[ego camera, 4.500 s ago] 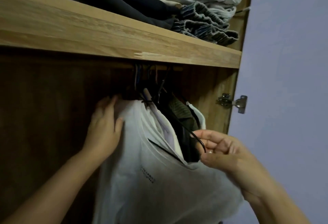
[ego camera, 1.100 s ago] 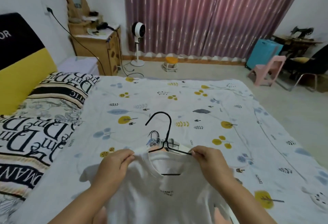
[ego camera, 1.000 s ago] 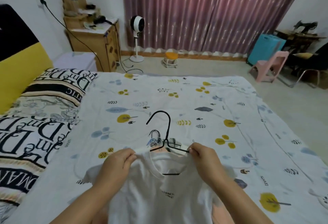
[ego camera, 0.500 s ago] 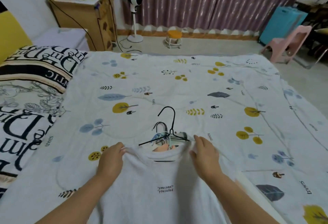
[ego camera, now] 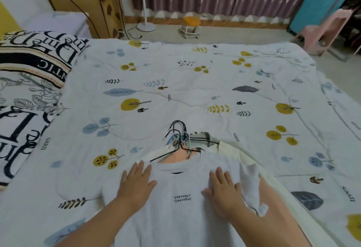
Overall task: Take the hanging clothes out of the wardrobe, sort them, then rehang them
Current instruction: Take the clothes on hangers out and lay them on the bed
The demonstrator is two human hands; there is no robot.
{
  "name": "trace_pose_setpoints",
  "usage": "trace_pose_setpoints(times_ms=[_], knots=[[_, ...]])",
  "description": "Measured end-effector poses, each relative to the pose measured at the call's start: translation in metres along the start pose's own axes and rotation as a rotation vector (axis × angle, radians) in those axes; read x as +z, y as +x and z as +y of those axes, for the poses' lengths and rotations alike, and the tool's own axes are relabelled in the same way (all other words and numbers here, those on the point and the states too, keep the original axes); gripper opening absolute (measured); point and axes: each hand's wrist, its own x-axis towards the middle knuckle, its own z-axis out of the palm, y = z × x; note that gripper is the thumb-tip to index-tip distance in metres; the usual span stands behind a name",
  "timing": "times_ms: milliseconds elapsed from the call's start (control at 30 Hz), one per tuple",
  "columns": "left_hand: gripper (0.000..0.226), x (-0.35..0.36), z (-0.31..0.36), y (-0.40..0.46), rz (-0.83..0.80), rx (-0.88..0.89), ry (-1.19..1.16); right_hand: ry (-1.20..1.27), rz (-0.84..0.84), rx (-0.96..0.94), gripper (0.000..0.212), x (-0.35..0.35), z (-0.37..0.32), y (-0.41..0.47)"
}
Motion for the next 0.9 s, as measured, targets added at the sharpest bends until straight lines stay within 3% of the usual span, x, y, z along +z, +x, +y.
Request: trace_pose_setpoints(times_ms=[133, 233, 633, 900], knots=[[0.045, -0.031, 0.006, -0.023, -0.054, 0.047, 0.034, -0.038, 0.009, 0.002, 0.042, -0.018, -0.005, -0.023], [0.033, -0.06, 0.012, -0.052, -0.03, 0.099, -0.071, -0.019, 0.076, -0.059, 0.033, -0.037, -0.01, -0.051], [0.031, -0.187, 0.024, -0.225, 0.158, 0.119, -0.142, -0.194, 0.248, -0.359, 0.034, -0.153, -0.051, -0.197], [0.033, -0.228, 0.042, -0.388, 0.277, 0.034, -0.158, -0.288, 0.351, -0.639, 0.031, -0.196, -0.075, -0.313]])
